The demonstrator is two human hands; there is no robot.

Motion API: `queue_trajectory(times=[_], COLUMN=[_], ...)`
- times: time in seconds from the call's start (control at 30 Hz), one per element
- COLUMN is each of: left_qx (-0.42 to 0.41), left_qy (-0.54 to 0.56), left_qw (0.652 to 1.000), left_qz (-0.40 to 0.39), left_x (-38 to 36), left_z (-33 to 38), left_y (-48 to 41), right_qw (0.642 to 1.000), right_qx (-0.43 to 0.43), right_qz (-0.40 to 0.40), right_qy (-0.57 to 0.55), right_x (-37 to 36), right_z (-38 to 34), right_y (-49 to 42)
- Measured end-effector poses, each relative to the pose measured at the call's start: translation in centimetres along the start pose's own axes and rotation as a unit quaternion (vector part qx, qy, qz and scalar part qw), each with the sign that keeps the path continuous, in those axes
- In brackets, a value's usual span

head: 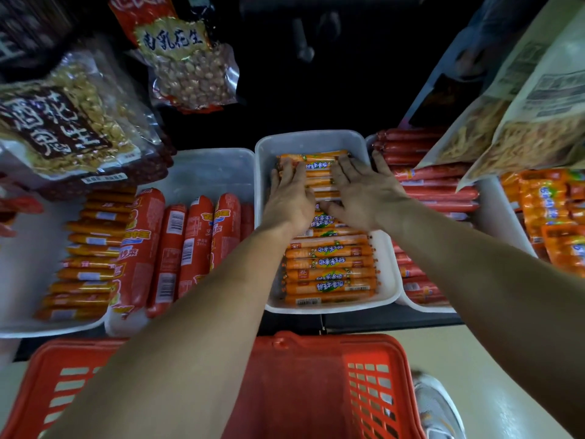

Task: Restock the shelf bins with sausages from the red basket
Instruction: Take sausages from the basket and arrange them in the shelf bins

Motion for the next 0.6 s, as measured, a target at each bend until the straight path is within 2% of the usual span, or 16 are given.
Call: queue_trajectory(times=[0.13,0.3,0.47,0.6], left_qx=[-0.024,-0.074,-0.007,0.064], left_qy=[0.051,-0.016,-0.183,-0.204], left_qw=[0.998,0.996,0.982,0.976], left_qz=[-0.036,-0.043,-0.047,-0.048], left_x=[1.3,6.1,11.8,14.0], left_z=[1.4,1.8,-4.0,-10.2], left_y=[3.4,11.9,20.4,25.7], right_qw=[0.998,0.995,0.99,0.987], right_qx=[0.005,0.02,0.071,0.121], right_qz=[0.033,-0.036,-0.094,-0.079], right_qy=[-0.046,-0.095,-0.074,-0.066], right_x=[1.2,3.0,6.9,10.2], right_z=[-0.2,-1.7,-6.4,-11.6], right_y=[2.8,8.0,13.2,15.3])
Point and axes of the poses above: each hand's wrist, its own y-axis away from the middle knuckle, its own x-axis out of the back of the hand, z = x × y, the point moved 9 cm from there along -y, towards the middle knuckle, and after that the axes turned 10 degrees about -z, right-handed, at the moved point
